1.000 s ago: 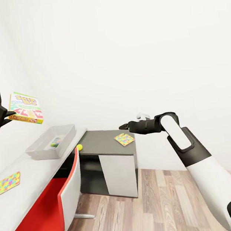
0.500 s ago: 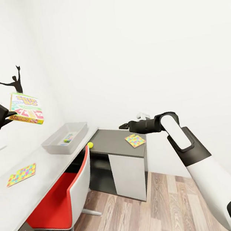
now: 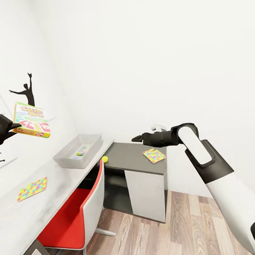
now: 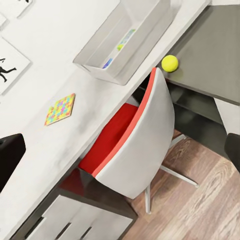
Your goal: Put all the toys in the child's room - the three board games (two on the bed and one on the table), the two jigsaw puzzles on the table, and the tennis ball on the table - inside the toy box on the table in the child's room.
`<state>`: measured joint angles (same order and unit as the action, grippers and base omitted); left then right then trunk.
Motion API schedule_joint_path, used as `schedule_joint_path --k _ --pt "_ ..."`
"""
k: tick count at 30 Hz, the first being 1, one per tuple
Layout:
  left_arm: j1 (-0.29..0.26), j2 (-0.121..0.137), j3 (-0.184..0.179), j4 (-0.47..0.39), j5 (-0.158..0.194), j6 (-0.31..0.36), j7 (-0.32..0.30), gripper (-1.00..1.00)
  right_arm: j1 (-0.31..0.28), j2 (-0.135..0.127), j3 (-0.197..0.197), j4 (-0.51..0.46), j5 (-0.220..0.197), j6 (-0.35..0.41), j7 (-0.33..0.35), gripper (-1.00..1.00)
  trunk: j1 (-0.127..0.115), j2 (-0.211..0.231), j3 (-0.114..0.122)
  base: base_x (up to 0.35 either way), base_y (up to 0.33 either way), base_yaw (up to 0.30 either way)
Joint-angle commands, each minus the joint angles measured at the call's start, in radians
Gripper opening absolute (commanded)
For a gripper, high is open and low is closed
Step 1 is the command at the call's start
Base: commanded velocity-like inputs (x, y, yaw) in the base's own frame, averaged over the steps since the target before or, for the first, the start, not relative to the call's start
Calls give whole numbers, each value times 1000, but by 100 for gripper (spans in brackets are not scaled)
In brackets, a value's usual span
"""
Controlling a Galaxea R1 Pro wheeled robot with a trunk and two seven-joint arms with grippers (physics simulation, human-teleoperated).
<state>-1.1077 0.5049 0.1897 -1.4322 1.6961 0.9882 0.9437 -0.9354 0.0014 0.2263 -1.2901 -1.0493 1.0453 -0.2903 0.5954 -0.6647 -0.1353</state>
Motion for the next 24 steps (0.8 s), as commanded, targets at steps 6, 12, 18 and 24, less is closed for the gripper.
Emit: schedule_joint_path --k 6,12,18,24 --pt "-1 0 -4 -1 8 3 12 -100 -3 1 -1 0 -9 2 -10 100 -23 41 8 0 0 1" --pt "-1 0 -4 -1 8 3 12 -100 -14 2 0 1 -10 2 -10 100 -46 83 17 0 0 0" --pt "-1 -1 -5 -1 8 3 12 -100 -18 2 1 3 -10 2 -10 100 -69 125 26 0 0 0" --pt "-1 -3 -4 -1 8 3 12 -100 -19 2 1 3 -10 2 -10 100 -92 167 35 0 0 0"
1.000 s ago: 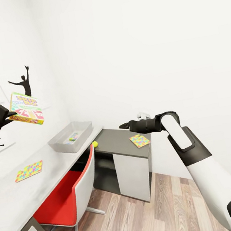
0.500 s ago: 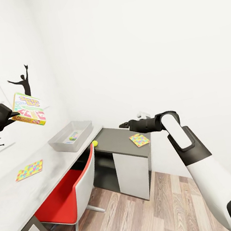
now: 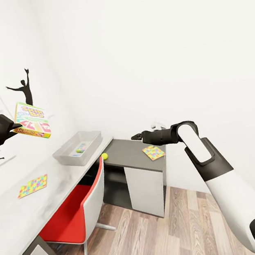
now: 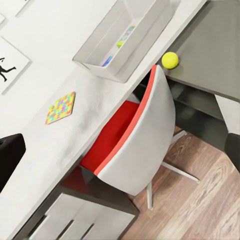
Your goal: Put all the toys in the child's room - the three board games (two on the bed and one on the table), the two jigsaw puzzles on the table, and the tennis ball on the table - inside the toy box on the table in the child's room.
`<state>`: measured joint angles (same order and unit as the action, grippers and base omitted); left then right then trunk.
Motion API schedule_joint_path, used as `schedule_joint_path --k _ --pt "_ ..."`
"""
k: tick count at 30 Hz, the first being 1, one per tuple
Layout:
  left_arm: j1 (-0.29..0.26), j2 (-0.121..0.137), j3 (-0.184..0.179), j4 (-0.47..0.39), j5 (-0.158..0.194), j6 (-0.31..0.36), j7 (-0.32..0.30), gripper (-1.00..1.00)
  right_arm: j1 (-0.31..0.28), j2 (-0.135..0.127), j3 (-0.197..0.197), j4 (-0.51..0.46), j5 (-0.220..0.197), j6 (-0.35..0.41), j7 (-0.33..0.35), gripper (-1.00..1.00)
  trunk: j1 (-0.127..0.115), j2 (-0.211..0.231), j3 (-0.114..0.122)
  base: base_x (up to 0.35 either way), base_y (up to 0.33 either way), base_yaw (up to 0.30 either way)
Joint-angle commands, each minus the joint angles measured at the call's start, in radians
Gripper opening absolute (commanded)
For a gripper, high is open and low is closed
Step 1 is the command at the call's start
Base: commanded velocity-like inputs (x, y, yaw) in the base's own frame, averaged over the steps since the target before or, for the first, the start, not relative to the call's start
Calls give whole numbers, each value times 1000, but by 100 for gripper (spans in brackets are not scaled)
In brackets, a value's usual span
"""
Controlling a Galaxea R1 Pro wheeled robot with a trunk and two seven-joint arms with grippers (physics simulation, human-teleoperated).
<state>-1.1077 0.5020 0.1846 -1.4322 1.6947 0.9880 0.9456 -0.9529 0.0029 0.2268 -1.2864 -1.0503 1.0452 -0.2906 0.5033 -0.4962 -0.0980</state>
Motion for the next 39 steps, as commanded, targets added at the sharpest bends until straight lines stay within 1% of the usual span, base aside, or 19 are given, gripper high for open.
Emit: schedule_joint_path --k 1,14,39 --pt "-1 0 1 -1 10 3 10 -100 -1 0 0 -1 -9 2 -10 100 -3 5 -1 0 0 0" --pt "-1 0 2 -1 10 5 10 -100 0 0 2 -1 -10 2 -10 100 -53 96 19 0 0 0" --pt "-1 0 -3 -1 11 8 7 -100 2 0 9 -3 -10 2 -10 100 -53 96 -22 0 0 1"
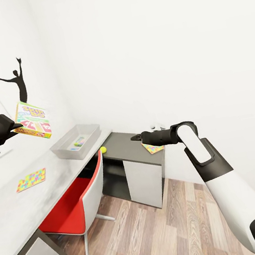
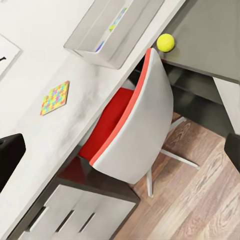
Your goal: Put all the toys in the child's room - the three board games (two on the bed and one on the table), the two jigsaw puzzles on the table, and the tennis ball on the table - inside the toy box on the table in the child's room.
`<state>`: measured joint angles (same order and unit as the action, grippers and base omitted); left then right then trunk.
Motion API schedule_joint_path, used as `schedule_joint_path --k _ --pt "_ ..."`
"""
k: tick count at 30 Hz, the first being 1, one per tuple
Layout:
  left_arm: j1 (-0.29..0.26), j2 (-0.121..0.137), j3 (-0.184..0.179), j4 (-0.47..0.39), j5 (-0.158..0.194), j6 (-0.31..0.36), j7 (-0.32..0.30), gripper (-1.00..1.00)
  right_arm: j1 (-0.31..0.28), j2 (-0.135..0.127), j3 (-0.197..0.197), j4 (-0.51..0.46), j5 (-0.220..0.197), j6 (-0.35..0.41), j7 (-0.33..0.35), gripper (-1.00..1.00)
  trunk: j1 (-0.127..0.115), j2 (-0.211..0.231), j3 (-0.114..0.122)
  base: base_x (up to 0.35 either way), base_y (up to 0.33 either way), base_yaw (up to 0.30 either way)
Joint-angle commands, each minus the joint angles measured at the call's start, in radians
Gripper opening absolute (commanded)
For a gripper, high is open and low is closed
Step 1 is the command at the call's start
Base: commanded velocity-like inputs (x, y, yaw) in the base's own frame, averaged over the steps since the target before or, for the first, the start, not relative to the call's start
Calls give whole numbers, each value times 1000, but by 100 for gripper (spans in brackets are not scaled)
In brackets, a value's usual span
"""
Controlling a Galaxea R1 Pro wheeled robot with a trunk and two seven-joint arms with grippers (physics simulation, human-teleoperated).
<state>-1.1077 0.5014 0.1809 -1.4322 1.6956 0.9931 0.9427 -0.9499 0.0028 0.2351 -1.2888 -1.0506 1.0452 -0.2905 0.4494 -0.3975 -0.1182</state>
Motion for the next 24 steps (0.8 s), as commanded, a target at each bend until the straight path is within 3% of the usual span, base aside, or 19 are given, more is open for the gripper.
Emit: schedule_joint_path --k 1,8,24 --pt "-1 0 1 -1 10 3 10 -100 -1 0 1 -1 -9 2 -10 100 1 -2 -4 0 0 36" --pt "-1 -4 1 -8 10 4 10 -100 0 0 1 -2 -9 2 -10 100 1 -2 -16 34 -22 58" --pt "0 -5 0 -8 10 4 11 -100 3 0 2 -2 -7 2 -12 100 1 -2 -33 231 -184 70"
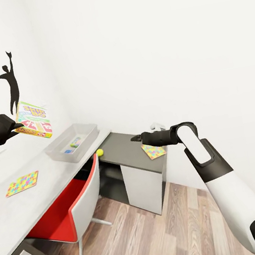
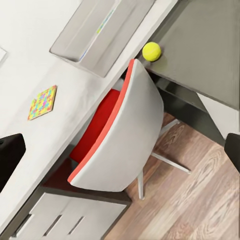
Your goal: Put all the toys in the child's room - the three board games (two on the bed and one on the table), the two jigsaw puzzles on the table, and the tennis ball on the table - inside the toy box on the table in the child's room.
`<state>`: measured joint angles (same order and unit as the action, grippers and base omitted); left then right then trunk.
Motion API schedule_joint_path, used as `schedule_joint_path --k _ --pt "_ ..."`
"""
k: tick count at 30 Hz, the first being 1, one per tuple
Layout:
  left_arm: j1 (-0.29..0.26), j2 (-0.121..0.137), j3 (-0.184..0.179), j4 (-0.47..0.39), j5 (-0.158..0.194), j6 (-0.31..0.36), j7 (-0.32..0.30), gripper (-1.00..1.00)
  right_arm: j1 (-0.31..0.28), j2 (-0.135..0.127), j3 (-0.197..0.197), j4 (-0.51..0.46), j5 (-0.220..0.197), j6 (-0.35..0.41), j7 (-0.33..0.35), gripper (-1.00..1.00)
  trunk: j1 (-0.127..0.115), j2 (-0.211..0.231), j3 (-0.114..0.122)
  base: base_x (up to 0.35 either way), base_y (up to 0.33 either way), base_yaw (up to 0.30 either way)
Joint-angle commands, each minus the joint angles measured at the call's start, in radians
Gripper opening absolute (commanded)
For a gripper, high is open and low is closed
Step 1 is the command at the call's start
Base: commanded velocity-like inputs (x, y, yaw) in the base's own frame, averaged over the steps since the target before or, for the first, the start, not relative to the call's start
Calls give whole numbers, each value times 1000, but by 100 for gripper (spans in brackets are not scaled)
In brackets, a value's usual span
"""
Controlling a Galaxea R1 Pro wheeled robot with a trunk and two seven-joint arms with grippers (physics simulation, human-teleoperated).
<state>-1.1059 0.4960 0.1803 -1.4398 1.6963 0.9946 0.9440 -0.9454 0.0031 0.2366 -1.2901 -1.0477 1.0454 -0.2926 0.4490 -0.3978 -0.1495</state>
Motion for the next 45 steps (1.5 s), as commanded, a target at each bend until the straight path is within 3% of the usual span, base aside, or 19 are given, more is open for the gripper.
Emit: schedule_joint_path --k 1,11,24,35,45 --pt "-2 0 0 -1 10 3 10 -100 -1 0 1 0 -9 2 -11 100 1 -2 -2 230 -222 189" --pt "0 -1 0 -1 10 3 10 -100 3 0 1 0 -5 2 -13 100 1 -2 3 202 -231 254" --pt "0 -1 -30 -1 8 1 10 -100 5 0 1 0 -5 2 -13 100 1 -2 10 107 -196 262" --pt "0 -1 -33 -1 8 1 10 -100 6 0 1 0 -5 2 -13 100 1 -2 11 254 -93 32" --pt "2 -2 -34 -1 8 0 10 -100 6 0 1 2 -5 2 -13 100 1 -2 22 73 -181 9"
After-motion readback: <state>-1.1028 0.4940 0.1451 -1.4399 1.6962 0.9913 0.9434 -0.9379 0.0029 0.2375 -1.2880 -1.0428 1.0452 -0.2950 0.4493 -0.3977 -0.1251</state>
